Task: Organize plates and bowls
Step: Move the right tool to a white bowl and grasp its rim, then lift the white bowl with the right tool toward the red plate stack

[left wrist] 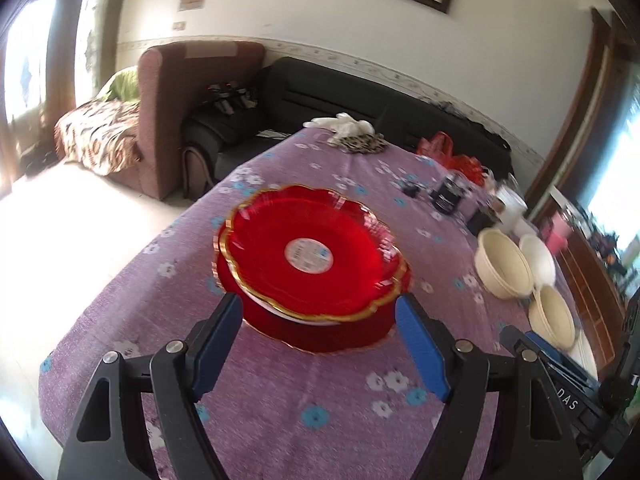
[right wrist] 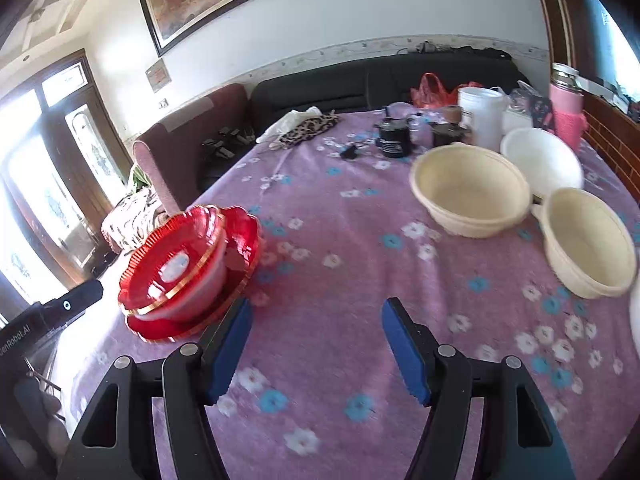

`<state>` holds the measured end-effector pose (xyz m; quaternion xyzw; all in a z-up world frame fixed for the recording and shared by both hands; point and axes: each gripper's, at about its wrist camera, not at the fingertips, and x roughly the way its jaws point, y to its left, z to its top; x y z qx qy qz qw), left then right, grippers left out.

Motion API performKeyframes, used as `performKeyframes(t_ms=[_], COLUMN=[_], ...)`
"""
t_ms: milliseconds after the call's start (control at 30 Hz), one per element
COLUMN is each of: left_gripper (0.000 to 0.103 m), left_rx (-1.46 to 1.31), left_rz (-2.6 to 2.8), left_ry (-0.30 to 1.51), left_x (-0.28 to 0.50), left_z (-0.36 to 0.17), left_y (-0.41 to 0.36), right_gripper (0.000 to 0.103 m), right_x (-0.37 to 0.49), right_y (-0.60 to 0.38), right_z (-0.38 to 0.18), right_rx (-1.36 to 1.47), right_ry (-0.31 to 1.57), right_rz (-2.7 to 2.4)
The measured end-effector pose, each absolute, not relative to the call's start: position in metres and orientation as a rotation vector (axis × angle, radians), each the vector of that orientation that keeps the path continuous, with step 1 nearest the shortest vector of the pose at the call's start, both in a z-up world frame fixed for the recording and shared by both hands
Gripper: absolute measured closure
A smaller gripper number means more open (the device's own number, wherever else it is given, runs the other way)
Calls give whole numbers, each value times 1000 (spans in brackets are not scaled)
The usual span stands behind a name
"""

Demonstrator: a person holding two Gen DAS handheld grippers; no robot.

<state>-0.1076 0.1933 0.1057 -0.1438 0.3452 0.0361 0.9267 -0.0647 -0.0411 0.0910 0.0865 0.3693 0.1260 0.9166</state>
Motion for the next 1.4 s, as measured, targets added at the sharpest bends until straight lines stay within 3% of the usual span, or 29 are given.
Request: performKeyframes(t_ms=[533,1033,1067,1133,1267,1400], left_gripper=[23,23,23,23,23,23], left_rx=[-119,-26,-25,-23,-27,-48], left_rz=[-118,-364,-366,-370,-374,-387], left_ry=[799,934,939,944,964,996], left_x=[-98,-83,-82,-80,-74,-67], left_z=[94,79,78,77,72,64], left_y=[73,-42,-44,-49,-55,-59], right_gripper=[26,27,35,65,76,77], right_x=[-170,-136,-133,-128,-124,-127], right_y=[-304,-430,-428,-423,-405,-386], right_z=[106,38,34,31,28,26], right_rx=[381,664,670,669,613,590], right_ry=[629,770,774,785,811,841], right_rz=[-239,-352,-330,-289,-217,-130])
